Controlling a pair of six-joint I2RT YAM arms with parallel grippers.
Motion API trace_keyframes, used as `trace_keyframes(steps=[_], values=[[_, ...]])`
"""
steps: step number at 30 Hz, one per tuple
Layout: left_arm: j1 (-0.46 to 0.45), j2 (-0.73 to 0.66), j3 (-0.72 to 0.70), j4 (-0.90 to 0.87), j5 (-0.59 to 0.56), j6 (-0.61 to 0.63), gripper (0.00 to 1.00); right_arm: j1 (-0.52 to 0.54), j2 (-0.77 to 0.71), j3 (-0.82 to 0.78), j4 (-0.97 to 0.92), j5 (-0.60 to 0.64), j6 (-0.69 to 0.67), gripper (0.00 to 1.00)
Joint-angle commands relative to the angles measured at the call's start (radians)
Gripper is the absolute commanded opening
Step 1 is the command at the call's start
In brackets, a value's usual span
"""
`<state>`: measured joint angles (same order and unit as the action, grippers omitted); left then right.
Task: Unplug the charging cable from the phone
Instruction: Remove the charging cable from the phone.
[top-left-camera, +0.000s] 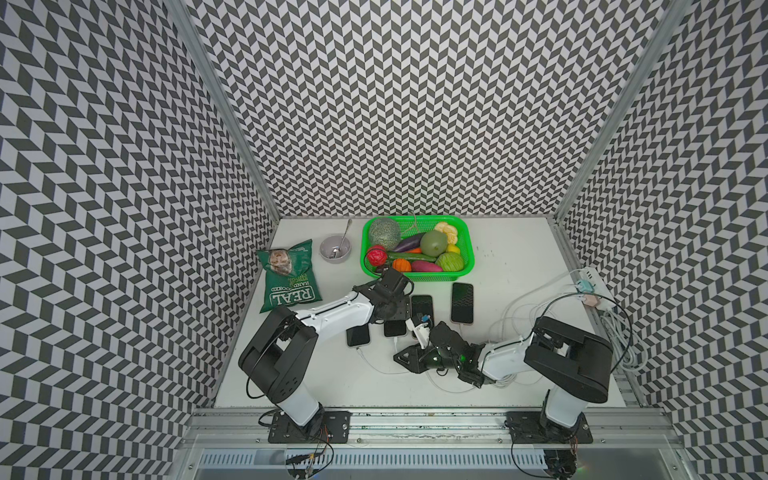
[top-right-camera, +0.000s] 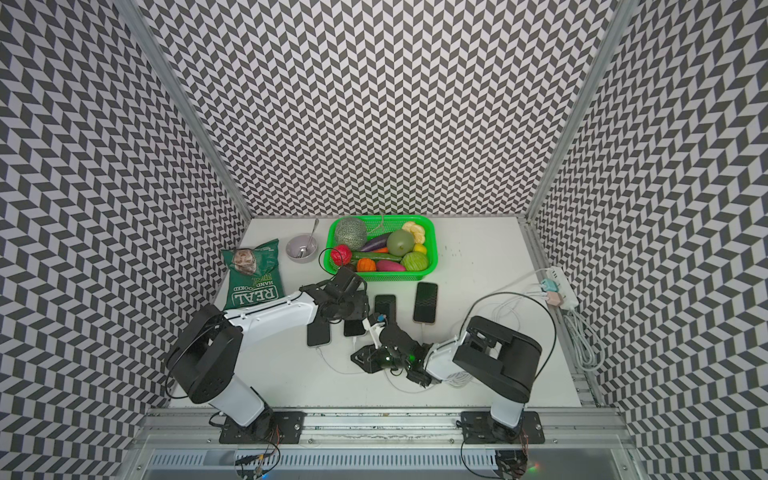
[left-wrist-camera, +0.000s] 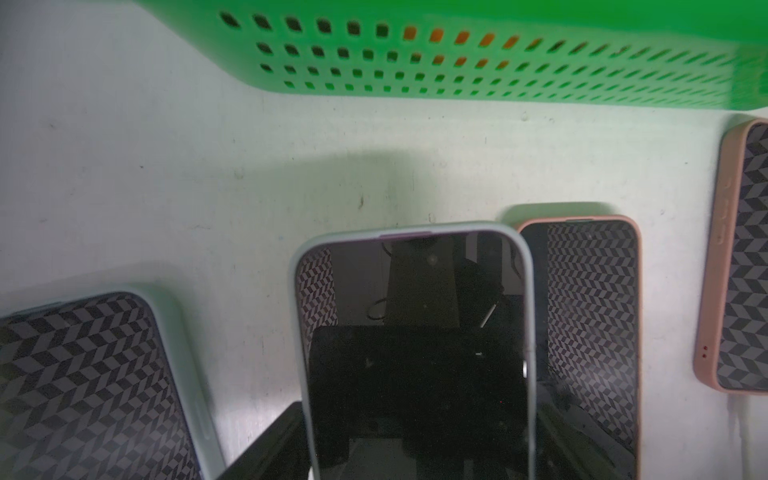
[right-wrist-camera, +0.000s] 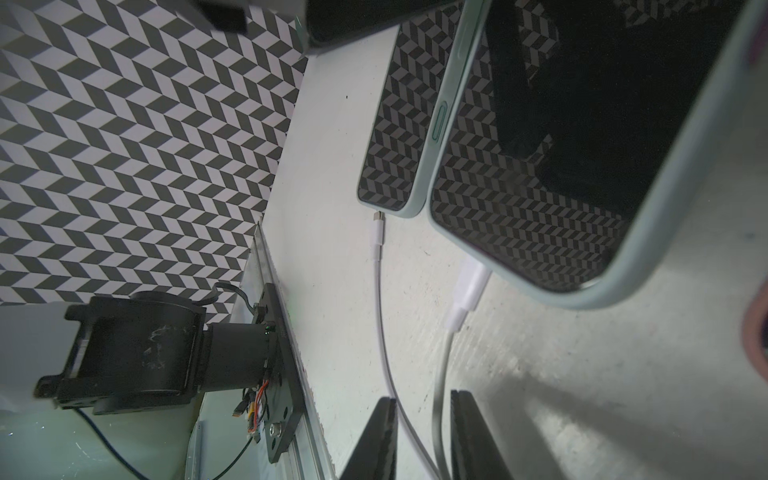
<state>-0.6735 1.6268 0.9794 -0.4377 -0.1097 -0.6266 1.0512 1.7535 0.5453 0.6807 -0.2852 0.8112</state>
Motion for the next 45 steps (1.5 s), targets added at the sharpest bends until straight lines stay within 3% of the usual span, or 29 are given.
trace_keyframes(steps=[1,7,12,38,45], values=[[-0.001,-0.034,0.022,0.033,0.014,-0.002,0.00,0.005,0.010,0.020,0.035,0.005,-0.007,0.19],[0.000,-0.030,0.019,0.037,0.011,-0.002,0.00,0.010,0.004,0.012,0.039,0.006,-0.009,0.10],[0.003,-0.025,0.020,0.043,0.010,-0.004,0.00,0.021,-0.012,0.011,0.020,0.019,-0.020,0.08],[0.034,0.010,0.032,0.057,0.009,0.007,0.00,0.066,-0.051,-0.014,0.002,0.049,-0.044,0.08],[0.034,0.015,0.030,0.060,0.010,0.008,0.00,0.083,-0.035,0.006,-0.017,0.047,-0.061,0.13]])
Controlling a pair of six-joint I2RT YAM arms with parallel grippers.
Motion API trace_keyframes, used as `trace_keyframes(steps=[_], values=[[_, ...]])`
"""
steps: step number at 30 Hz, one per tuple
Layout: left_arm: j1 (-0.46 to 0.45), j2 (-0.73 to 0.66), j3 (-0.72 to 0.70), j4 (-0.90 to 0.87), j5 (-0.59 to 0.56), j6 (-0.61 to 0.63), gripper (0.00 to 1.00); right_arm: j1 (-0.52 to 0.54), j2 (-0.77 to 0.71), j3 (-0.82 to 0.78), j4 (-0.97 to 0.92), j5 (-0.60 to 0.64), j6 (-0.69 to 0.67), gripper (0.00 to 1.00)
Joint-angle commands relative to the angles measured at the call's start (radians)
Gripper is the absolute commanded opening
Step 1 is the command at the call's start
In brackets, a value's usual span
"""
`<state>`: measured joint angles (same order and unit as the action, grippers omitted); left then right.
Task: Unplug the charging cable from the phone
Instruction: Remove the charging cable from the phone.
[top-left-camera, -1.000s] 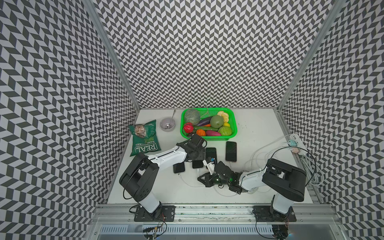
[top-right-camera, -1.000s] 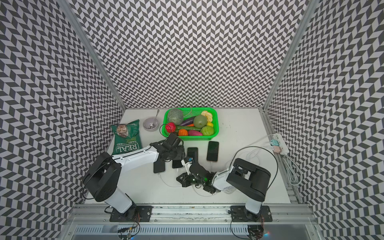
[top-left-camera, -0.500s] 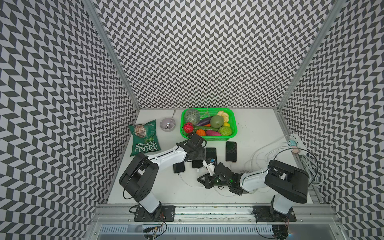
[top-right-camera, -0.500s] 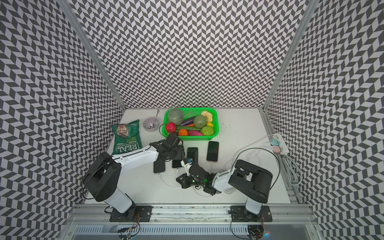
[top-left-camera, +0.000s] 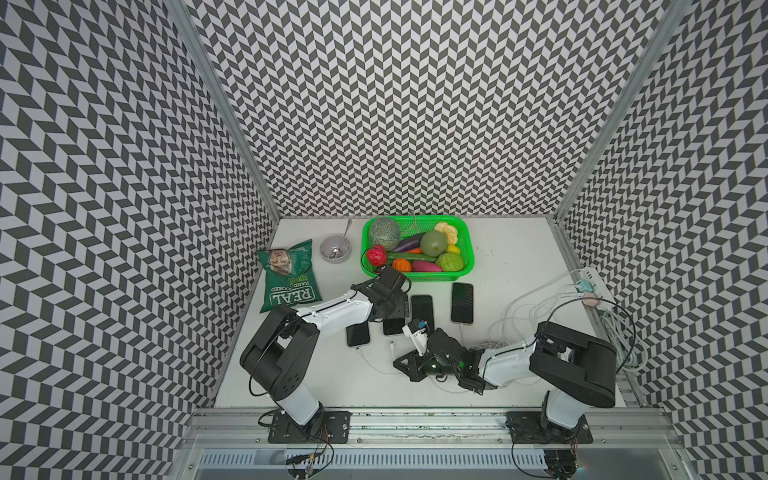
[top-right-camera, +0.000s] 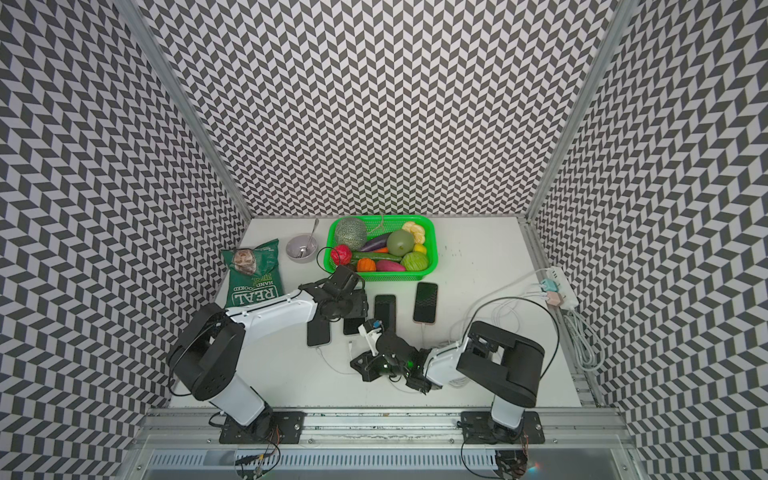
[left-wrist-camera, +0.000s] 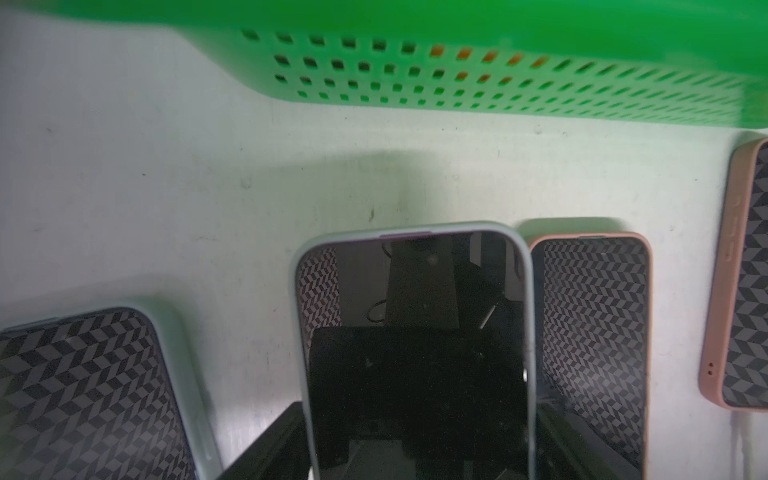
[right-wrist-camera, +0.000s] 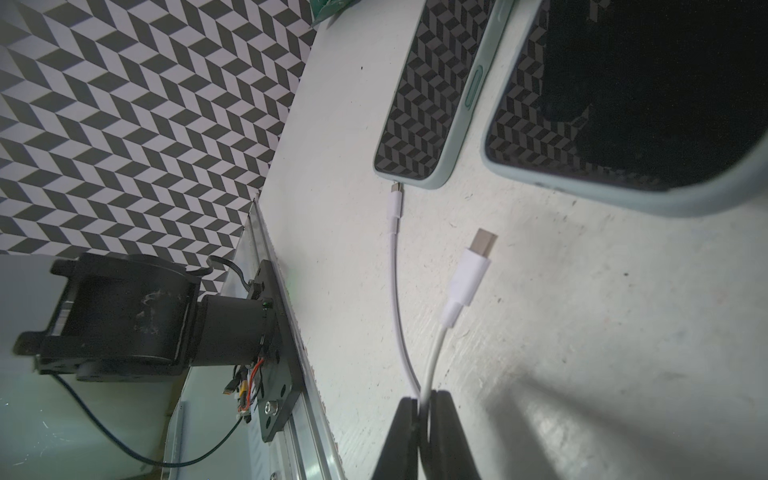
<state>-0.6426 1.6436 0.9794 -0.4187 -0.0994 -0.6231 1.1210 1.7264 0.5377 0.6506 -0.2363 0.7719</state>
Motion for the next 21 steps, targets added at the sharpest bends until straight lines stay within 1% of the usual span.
trace_keyframes(steps=[1,6,12,15,21], values=[[0.003,-0.001,0.030,0.041,-0.001,0.005,0.00,0.017,-0.005,0.017,0.010,-0.001,-0.023,0.14],[0.003,0.001,0.026,0.042,0.000,0.006,0.00,0.022,0.007,0.033,-0.007,-0.003,-0.029,0.22],[0.003,0.006,0.020,0.046,-0.003,0.008,0.00,0.032,-0.012,0.043,-0.046,0.020,-0.045,0.38],[0.003,0.011,0.018,0.047,-0.006,0.009,0.00,0.034,-0.036,0.041,-0.071,0.039,-0.055,0.45],[0.003,0.019,0.016,0.047,-0.020,0.011,0.00,0.040,-0.111,0.029,-0.124,0.080,-0.083,0.54]])
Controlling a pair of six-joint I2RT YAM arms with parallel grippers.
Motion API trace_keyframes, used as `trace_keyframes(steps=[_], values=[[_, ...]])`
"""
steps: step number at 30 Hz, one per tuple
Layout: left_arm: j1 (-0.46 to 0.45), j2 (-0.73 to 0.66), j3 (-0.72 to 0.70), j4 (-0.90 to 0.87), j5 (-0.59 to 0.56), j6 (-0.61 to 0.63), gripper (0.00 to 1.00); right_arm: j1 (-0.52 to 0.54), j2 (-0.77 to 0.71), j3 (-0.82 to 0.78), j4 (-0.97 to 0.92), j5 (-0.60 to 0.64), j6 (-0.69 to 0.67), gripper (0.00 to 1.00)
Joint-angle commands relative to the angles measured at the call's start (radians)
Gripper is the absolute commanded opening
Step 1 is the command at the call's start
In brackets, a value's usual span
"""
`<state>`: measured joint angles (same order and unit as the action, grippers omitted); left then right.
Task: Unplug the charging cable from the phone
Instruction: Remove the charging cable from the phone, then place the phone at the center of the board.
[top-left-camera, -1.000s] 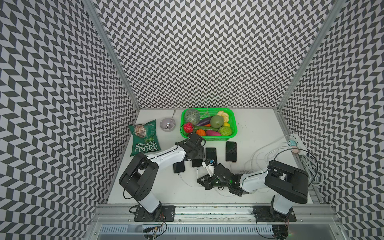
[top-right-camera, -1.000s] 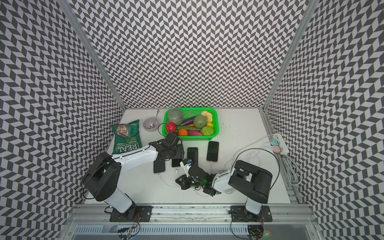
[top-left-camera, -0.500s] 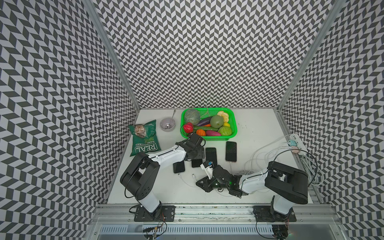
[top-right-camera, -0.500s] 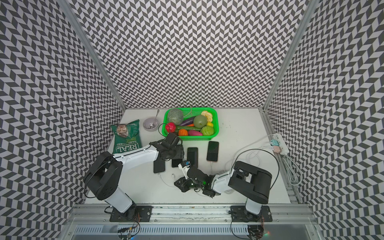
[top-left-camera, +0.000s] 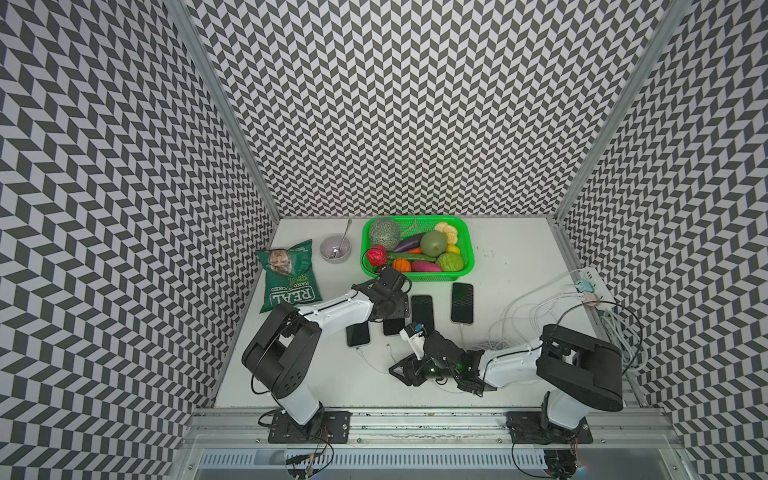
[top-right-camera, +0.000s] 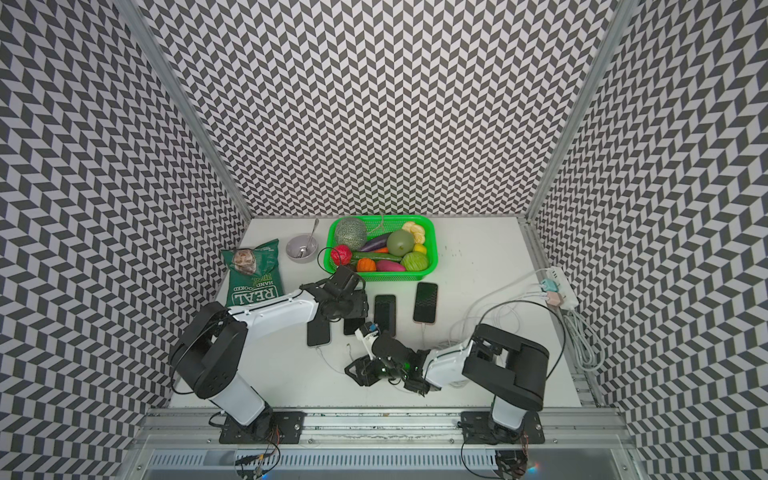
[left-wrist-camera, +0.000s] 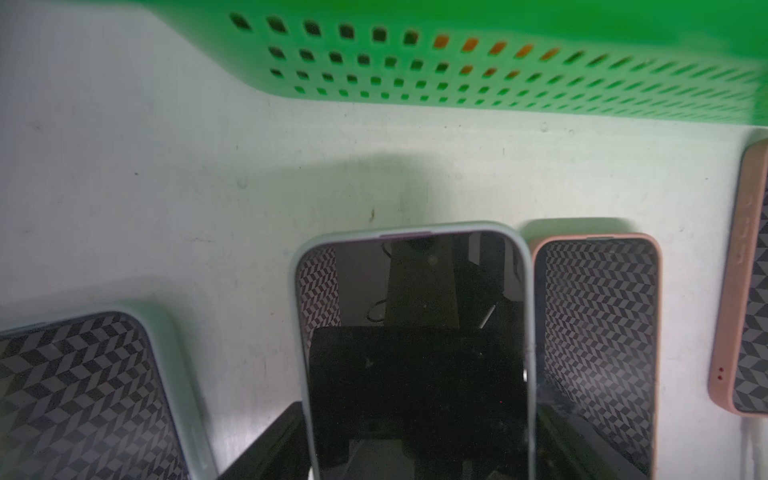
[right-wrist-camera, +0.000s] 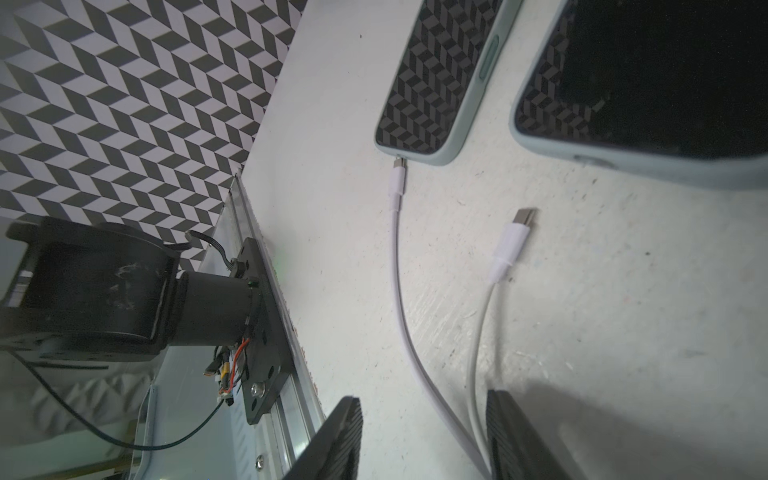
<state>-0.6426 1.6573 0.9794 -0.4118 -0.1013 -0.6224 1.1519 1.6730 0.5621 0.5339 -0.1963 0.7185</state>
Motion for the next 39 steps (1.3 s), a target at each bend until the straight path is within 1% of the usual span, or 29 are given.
trace_keyframes(steps=[1,8,14,22,26,28,31,35,36,39], values=[[0.003,0.006,0.015,0.041,-0.022,0.010,0.00,0.009,-0.073,0.002,-0.017,0.046,-0.035,0.55],[0.002,0.020,0.006,0.046,-0.040,0.010,0.02,0.012,-0.191,-0.032,-0.061,0.075,-0.059,0.62],[0.003,0.037,0.006,0.048,-0.056,0.010,0.08,0.014,-0.317,-0.073,-0.107,0.114,-0.073,0.69],[0.003,0.054,0.003,0.039,-0.081,0.009,0.24,0.013,-0.473,-0.122,-0.189,0.196,-0.076,0.79],[0.003,0.053,-0.007,0.039,-0.089,0.007,0.38,0.011,-0.521,-0.142,-0.213,0.233,-0.069,0.82],[0.003,0.052,-0.012,0.039,-0.092,0.007,0.50,0.009,-0.533,-0.147,-0.219,0.244,-0.068,0.83],[0.003,0.054,-0.015,0.040,-0.090,0.006,0.74,0.004,-0.546,-0.152,-0.227,0.253,-0.068,0.84],[0.003,0.055,-0.017,0.036,-0.085,0.010,0.96,-0.011,-0.561,-0.158,-0.236,0.257,-0.065,0.84],[0.003,0.054,-0.017,0.035,-0.084,0.011,0.99,-0.013,-0.565,-0.159,-0.241,0.258,-0.065,0.84],[0.001,0.045,-0.020,0.036,-0.083,0.012,1.00,-0.026,-0.586,-0.164,-0.250,0.259,-0.066,0.85]])
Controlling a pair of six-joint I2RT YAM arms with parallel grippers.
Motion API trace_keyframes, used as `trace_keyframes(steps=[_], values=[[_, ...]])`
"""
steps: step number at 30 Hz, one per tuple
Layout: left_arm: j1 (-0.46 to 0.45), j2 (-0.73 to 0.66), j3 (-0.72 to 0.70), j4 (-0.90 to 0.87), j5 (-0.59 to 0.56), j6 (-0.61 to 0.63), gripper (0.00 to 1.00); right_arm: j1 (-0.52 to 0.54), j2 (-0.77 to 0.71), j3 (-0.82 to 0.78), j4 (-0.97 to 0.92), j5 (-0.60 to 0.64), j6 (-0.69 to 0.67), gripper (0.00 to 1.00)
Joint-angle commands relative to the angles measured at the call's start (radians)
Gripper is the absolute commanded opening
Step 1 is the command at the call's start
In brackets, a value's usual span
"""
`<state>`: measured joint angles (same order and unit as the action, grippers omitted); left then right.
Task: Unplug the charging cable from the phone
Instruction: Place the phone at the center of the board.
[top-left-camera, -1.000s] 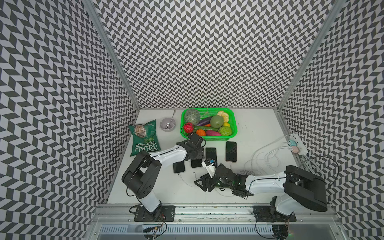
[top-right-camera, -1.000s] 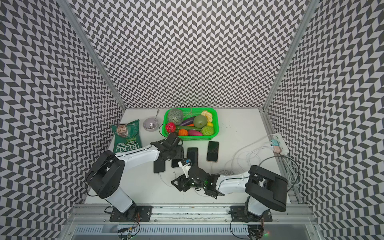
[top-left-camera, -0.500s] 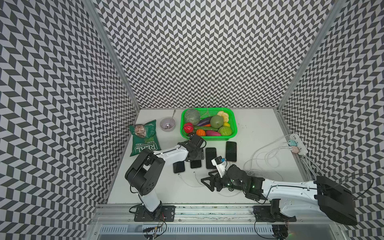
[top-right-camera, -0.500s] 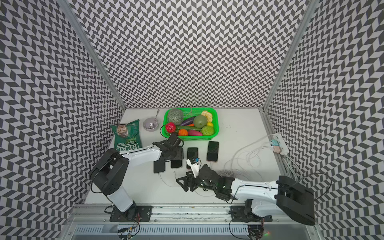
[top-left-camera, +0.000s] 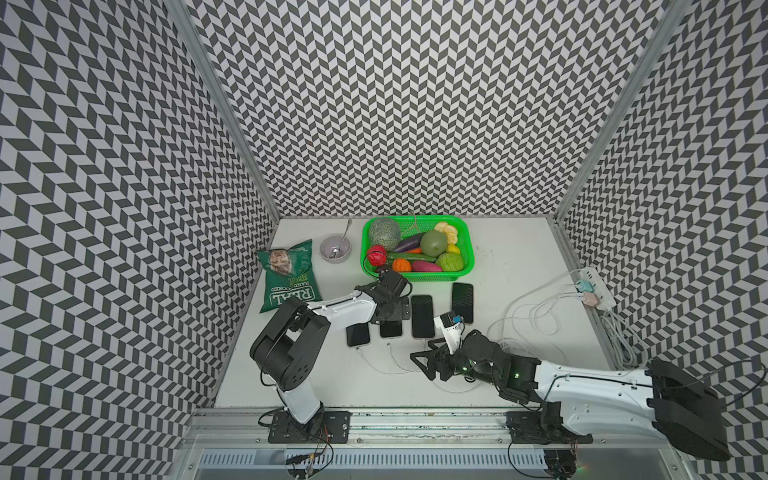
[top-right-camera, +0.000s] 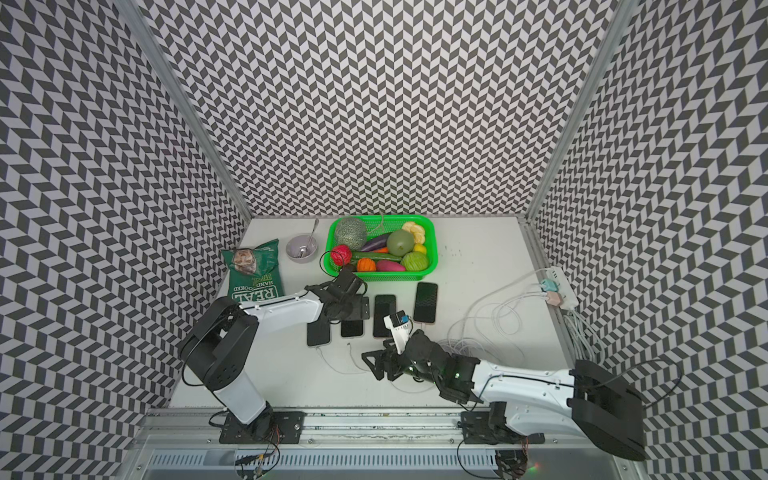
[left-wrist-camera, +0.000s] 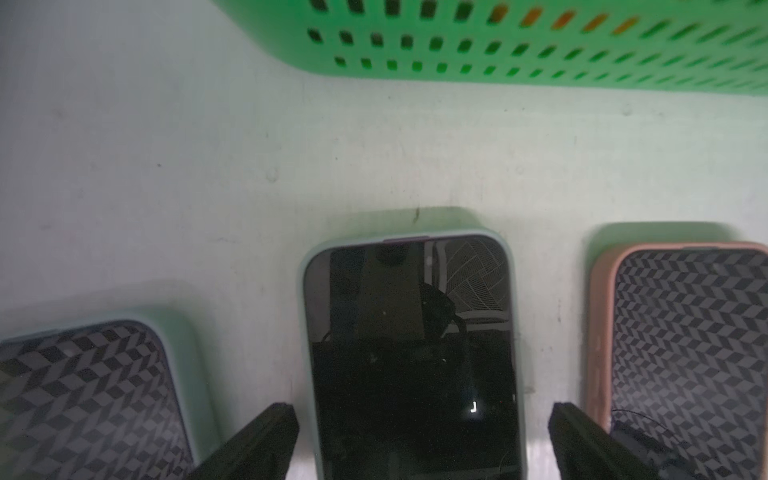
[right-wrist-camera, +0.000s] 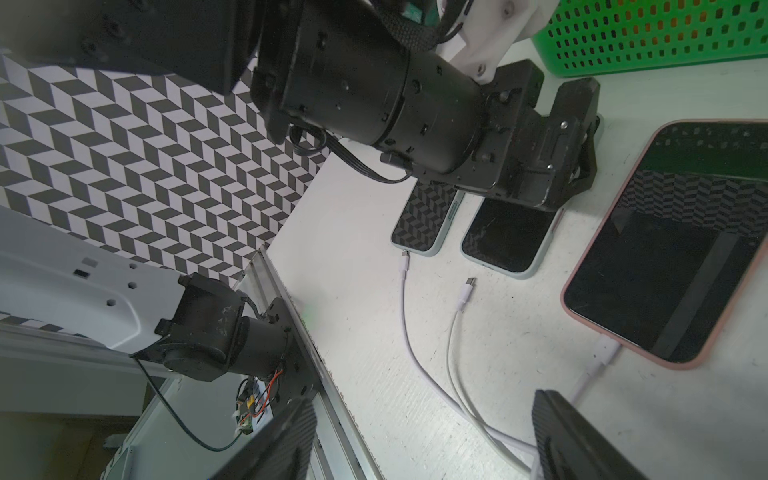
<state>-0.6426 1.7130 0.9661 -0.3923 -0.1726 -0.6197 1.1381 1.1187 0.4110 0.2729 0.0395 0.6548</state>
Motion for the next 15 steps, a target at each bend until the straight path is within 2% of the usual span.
trace_keyframes(steps=[1,15], values=[[0.001,-0.014,-0.008,0.018,-0.011,0.010,1.00,-0.017,-0.039,-0.015,0.007,0.023,-0.003,0.85],[-0.035,-0.099,0.008,0.018,0.017,0.013,1.00,-0.118,-0.124,-0.031,-0.059,0.008,-0.018,0.86]])
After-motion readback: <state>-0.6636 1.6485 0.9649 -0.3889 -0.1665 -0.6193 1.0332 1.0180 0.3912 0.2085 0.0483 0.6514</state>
